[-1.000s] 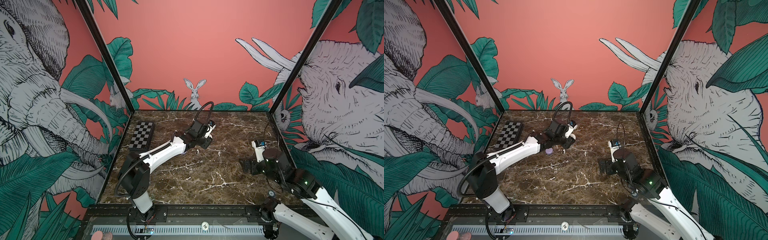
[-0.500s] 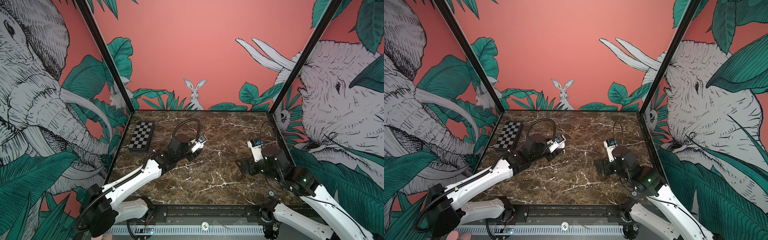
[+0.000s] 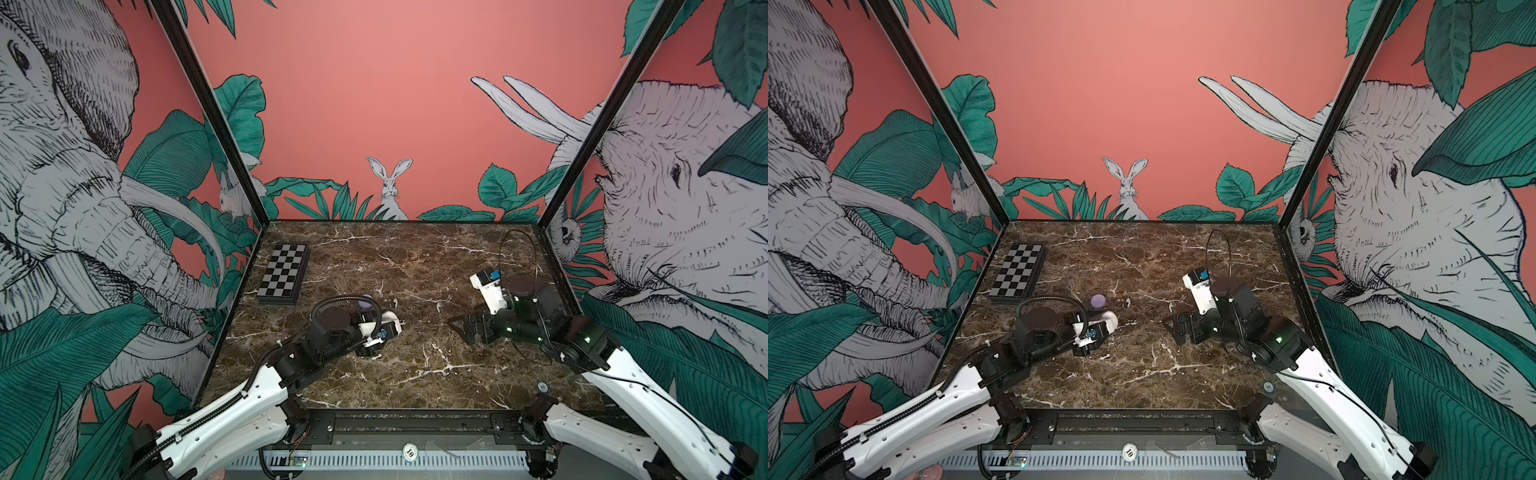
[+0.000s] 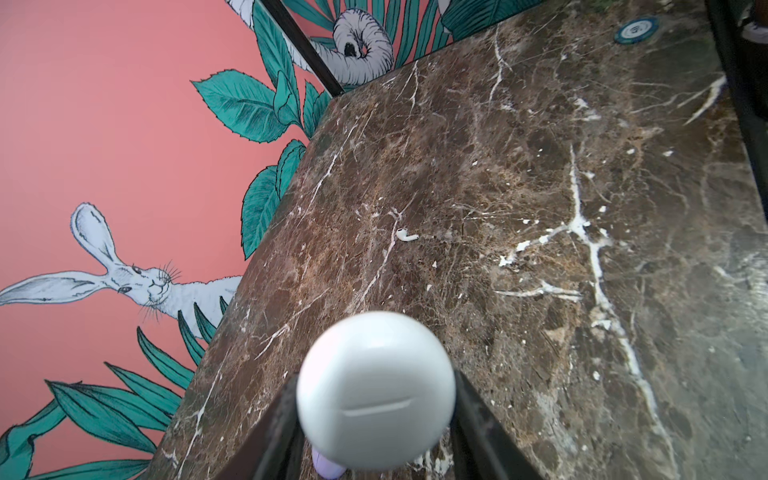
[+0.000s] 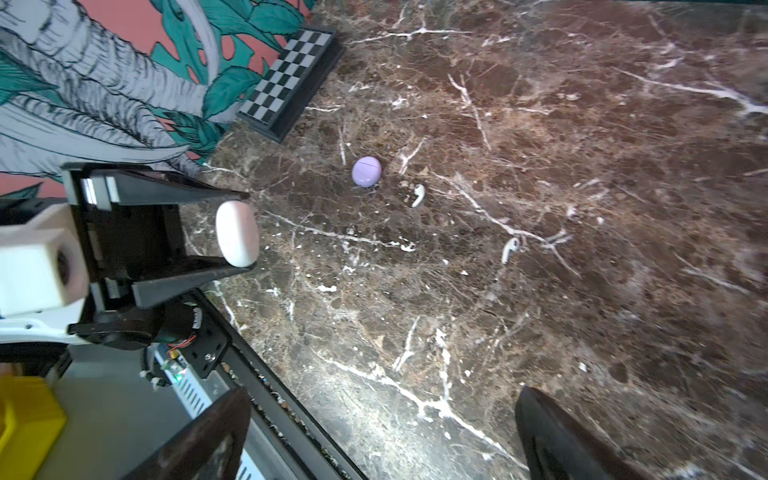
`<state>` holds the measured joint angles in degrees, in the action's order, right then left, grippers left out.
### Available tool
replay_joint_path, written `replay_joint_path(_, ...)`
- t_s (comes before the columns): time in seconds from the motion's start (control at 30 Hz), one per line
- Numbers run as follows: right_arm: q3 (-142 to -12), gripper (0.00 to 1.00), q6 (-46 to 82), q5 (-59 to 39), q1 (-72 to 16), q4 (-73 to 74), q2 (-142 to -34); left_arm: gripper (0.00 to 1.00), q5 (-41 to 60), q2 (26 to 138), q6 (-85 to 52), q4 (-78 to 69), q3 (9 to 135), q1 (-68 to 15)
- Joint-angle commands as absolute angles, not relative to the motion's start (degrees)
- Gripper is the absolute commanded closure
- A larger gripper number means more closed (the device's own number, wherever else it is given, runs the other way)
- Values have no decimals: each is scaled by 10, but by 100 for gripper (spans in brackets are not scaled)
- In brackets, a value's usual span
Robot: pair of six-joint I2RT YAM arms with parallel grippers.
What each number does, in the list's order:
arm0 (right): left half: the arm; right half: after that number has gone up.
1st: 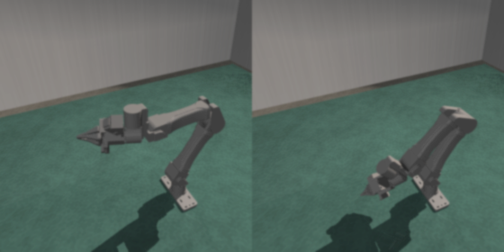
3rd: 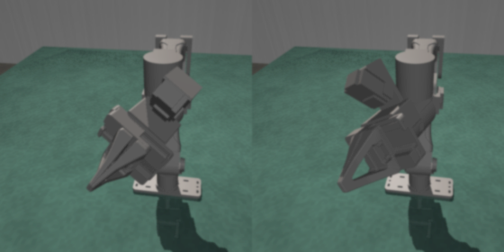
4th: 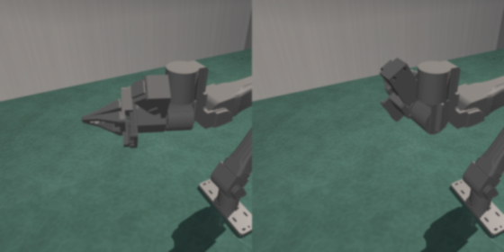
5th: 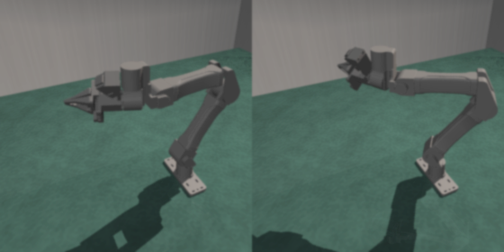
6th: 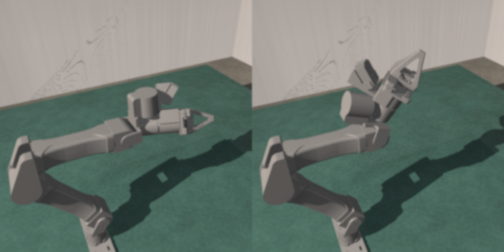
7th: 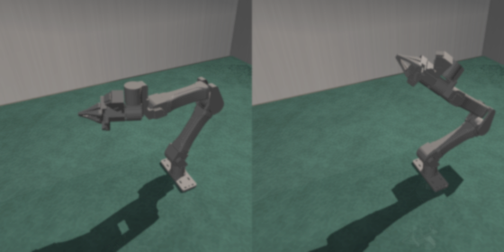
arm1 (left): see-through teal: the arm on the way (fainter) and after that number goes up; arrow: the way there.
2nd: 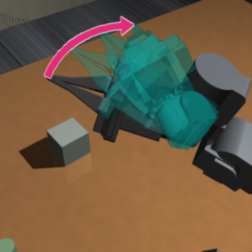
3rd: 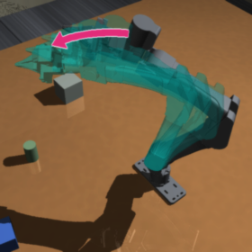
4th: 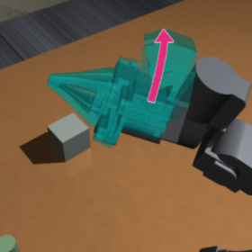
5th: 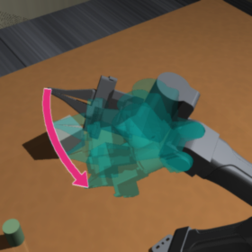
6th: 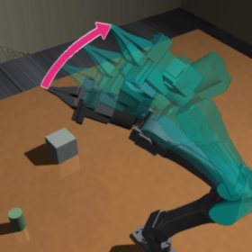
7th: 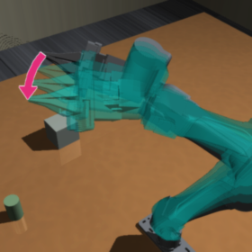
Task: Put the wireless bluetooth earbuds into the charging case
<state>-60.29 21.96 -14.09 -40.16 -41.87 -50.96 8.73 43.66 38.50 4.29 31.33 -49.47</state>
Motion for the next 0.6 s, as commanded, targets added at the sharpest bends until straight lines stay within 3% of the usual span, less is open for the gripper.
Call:
replay_joint_path(0.0, -604, 2, 234, -205, -400, -358, -532, 100, 157, 435, 403, 22, 308, -498)
replay_joint_path(0.2, -603, 2, 254, -247, -404, -323, -579, 100, 226, 484, 391, 54, 328, -499)
replay_joint_path(0.4, -598, 3, 293, -255, -422, -287, -608, 100, 223, 494, 359, 10, 315, -499)
replay_joint_path(0.57, -591, 9, 338, -247, -437, -261, -629, 100, 203, 521, 346, 8, 327, -498)
